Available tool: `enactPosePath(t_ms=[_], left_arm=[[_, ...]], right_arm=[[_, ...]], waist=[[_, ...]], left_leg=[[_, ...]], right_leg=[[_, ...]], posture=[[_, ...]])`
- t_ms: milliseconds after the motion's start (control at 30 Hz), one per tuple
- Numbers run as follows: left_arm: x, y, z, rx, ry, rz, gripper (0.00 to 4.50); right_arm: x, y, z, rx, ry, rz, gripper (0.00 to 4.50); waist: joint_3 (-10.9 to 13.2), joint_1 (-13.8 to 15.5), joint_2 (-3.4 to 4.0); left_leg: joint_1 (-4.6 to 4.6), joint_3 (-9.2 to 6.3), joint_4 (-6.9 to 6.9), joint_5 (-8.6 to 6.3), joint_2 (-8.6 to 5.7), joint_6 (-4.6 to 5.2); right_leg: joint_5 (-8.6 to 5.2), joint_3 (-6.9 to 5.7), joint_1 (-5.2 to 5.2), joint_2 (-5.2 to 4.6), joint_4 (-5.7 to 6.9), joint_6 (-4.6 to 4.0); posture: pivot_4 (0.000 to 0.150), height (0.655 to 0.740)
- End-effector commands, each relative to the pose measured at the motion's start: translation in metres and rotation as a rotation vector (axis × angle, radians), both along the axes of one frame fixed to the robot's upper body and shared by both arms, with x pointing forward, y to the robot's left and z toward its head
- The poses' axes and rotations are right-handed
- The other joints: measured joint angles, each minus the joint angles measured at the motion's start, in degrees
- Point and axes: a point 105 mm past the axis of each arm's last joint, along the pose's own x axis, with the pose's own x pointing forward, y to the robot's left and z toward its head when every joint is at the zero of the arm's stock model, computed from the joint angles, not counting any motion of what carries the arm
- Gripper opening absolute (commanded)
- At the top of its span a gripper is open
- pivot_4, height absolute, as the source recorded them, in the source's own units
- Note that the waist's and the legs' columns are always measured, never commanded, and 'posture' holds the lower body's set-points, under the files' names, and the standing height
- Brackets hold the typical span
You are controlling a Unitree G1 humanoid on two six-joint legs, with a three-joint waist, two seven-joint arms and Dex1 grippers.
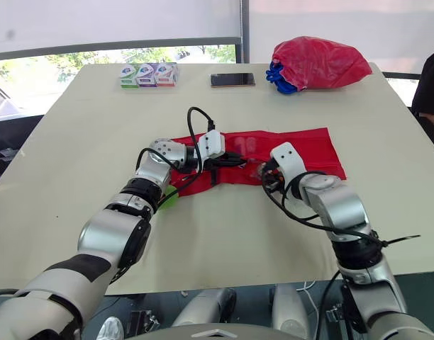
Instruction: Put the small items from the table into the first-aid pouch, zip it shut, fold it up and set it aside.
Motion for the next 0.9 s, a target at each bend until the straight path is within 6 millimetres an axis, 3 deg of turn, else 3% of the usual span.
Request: enactPosePath(t_ms=[33,167,333,433,500,600,667,900], left_arm=[[-0.004,-0.006,0.009,-0.036,-0.048,-0.041,0.00],[-0.007,-0.006,0.004,-0.022,-0.042,-0.050,0.00],[-0.008,-0.008,0.003,-0.017,-0.043,-0.061,0.00],[-0.008,-0.009,0.003,-0.017,-0.044,-0.059,0.00],[-0.007,-0.008,0.003,-0.016,-0.043,-0.054,0.00],[-0.006,-0.006,0.001,-0.011,-0.035,-0.046,0.00],[-0.006,-0.005,0.001,-0.010,-0.032,-0.042,0.00],[-0.003,0.001,0.001,-0.003,-0.037,-0.017,0.00]], right_arm=[[0.016,-0.007,0.016,0.124,-0.044,-0.139,0.46],[0.028,-0.004,0.024,0.261,-0.050,-0.257,0.46],[0.036,0.023,0.035,0.349,-0.073,-0.270,0.46],[0.038,0.029,0.039,0.375,-0.088,-0.284,0.46],[0.037,0.027,0.038,0.371,-0.099,-0.296,1.49],[0.032,0.021,0.034,0.348,-0.102,-0.300,2.40],[0.023,0.018,0.030,0.327,-0.094,-0.267,3.34],[-0.011,0.010,0.024,0.263,-0.095,-0.141,3.34]], waist=[[0.0,0.0,0.01],[0.0,-0.4,0.02],[0.0,-1.2,0.05],[0.0,-1.5,0.06],[0.0,-1.5,0.06],[0.0,-1.5,0.07],[0.0,-1.5,0.07],[0.0,-1.6,0.09]], left_leg=[[0.01,0.00,0.00,0.00,0.00,0.00],[0.01,0.01,-0.04,0.01,0.01,-0.01],[0.01,-0.01,-0.05,0.01,0.01,-0.01],[0.01,-0.01,-0.08,0.01,0.02,-0.01],[0.01,-0.01,-0.09,0.01,0.01,-0.01],[0.01,-0.02,-0.09,0.01,0.01,-0.01],[0.00,-0.02,-0.09,0.01,0.00,-0.01],[0.00,0.01,-0.09,0.01,0.00,-0.01]], right_leg=[[0.00,0.00,0.00,0.04,0.01,0.00],[0.00,0.04,-0.03,0.06,0.13,0.00],[0.00,0.05,-0.05,0.07,0.23,-0.01],[0.00,0.07,-0.07,0.04,0.24,-0.01],[0.00,0.07,-0.09,0.08,0.25,-0.01],[0.00,0.06,-0.10,0.10,0.25,-0.01],[0.00,0.07,-0.09,0.10,0.24,-0.01],[0.00,0.08,-0.10,0.09,0.22,-0.01]], posture=[[0.150,0.7400],[0.150,0.7400],[0.150,0.7400],[0.150,0.7400],[0.150,0.7400],[0.150,0.7400],[0.150,0.7400],[0.150,0.7400]])
